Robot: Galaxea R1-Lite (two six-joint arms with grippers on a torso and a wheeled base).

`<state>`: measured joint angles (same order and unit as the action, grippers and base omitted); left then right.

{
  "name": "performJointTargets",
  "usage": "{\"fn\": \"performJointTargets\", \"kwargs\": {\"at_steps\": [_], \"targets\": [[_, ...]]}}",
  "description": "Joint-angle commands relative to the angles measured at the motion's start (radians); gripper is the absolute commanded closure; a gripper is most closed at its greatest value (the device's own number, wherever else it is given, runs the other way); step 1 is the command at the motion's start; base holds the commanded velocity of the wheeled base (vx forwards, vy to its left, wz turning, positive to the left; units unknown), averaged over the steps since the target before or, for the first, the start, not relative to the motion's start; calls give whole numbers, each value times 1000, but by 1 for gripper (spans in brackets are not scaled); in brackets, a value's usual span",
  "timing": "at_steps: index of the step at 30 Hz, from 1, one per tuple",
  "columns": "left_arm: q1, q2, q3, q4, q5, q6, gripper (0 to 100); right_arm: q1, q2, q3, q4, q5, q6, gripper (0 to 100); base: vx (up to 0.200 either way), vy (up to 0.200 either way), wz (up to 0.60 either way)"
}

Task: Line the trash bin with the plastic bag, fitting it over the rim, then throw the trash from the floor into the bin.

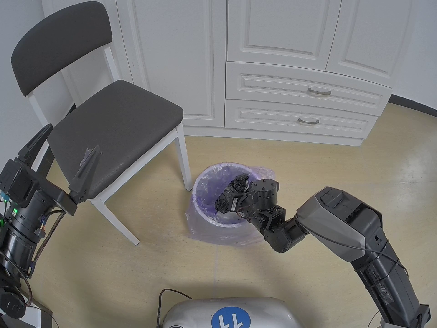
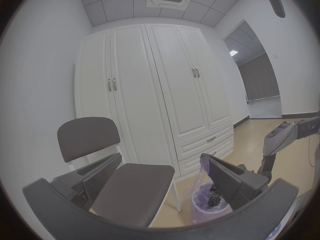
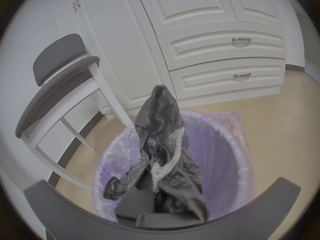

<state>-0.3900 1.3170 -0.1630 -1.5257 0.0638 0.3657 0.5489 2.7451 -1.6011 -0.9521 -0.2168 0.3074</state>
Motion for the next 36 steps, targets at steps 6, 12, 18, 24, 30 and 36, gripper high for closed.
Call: {"fn": "performJointTargets", "kwargs": {"at_steps": [6, 12, 18, 24, 30, 36], "targets": [[0, 2, 0, -1, 1, -1, 0, 11, 103, -80, -65, -7, 5, 100, 0, 0, 0], [-1, 2, 2, -1, 1, 1, 0, 11, 113, -105, -70, -16, 5, 100, 0, 0, 0], [0, 2, 2, -1, 1, 1, 0, 13, 119, -111, -71, -19, 7, 100, 0, 0, 0], [0, 2, 2, -1, 1, 1, 0, 14, 119, -125, -71, -26, 7, 0, 0, 0, 0], [0, 1, 0, -1, 1, 1, 0, 14, 108, -123, -77, -26, 7, 0, 0, 0, 0], [0, 1, 0, -1, 2, 1, 0, 13, 88, -119, -93, -33, 7, 0, 0, 0, 0]]}}
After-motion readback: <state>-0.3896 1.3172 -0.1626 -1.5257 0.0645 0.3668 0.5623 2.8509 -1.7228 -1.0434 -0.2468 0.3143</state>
